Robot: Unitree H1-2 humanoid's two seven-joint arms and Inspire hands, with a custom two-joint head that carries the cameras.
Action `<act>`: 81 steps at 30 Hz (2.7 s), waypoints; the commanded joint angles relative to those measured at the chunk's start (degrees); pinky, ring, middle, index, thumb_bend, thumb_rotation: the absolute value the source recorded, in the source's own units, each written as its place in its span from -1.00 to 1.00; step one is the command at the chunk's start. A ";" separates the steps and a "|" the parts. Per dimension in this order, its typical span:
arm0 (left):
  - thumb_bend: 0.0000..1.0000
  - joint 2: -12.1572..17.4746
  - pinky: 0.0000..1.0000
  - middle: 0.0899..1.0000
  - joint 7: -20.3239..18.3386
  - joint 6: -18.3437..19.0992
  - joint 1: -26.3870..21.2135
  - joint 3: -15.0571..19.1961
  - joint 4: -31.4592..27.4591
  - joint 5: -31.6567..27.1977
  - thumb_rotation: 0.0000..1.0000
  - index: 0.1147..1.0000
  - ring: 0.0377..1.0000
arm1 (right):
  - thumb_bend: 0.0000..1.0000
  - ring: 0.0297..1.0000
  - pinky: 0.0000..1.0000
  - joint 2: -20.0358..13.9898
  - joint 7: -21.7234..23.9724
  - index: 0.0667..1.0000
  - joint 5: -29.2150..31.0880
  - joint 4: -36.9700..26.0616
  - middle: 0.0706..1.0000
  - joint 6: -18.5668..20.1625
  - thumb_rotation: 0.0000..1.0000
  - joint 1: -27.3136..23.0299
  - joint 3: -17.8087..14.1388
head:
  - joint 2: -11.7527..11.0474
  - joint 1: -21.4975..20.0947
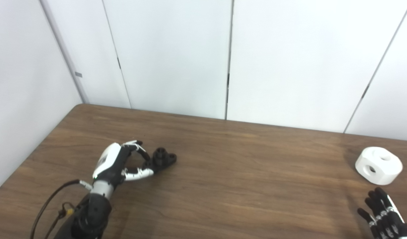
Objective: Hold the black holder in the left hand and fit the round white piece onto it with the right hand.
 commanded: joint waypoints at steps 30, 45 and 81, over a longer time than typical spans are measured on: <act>0.02 -0.84 1.00 0.72 -3.94 -19.07 3.98 -10.81 -3.27 9.28 -0.87 -0.15 0.99 | 0.35 0.94 0.84 3.29 -3.99 0.89 -4.13 -4.62 0.90 4.11 1.00 1.86 2.94 | 4.46 -4.15; 0.02 -6.53 1.00 0.71 -7.94 -17.13 3.79 -14.71 -6.50 8.14 -0.86 -0.15 1.00 | 0.29 0.94 0.90 3.97 -6.24 0.88 -4.21 -6.67 0.89 6.52 1.00 1.52 4.54 | 7.74 -9.05; 0.02 -13.14 1.00 0.68 -7.04 -16.15 5.63 -16.05 -7.50 14.02 -0.88 -0.15 0.96 | 0.23 0.93 0.90 0.22 -9.34 0.86 -4.76 -17.02 0.87 14.66 0.58 0.94 0.25 | 8.04 -15.48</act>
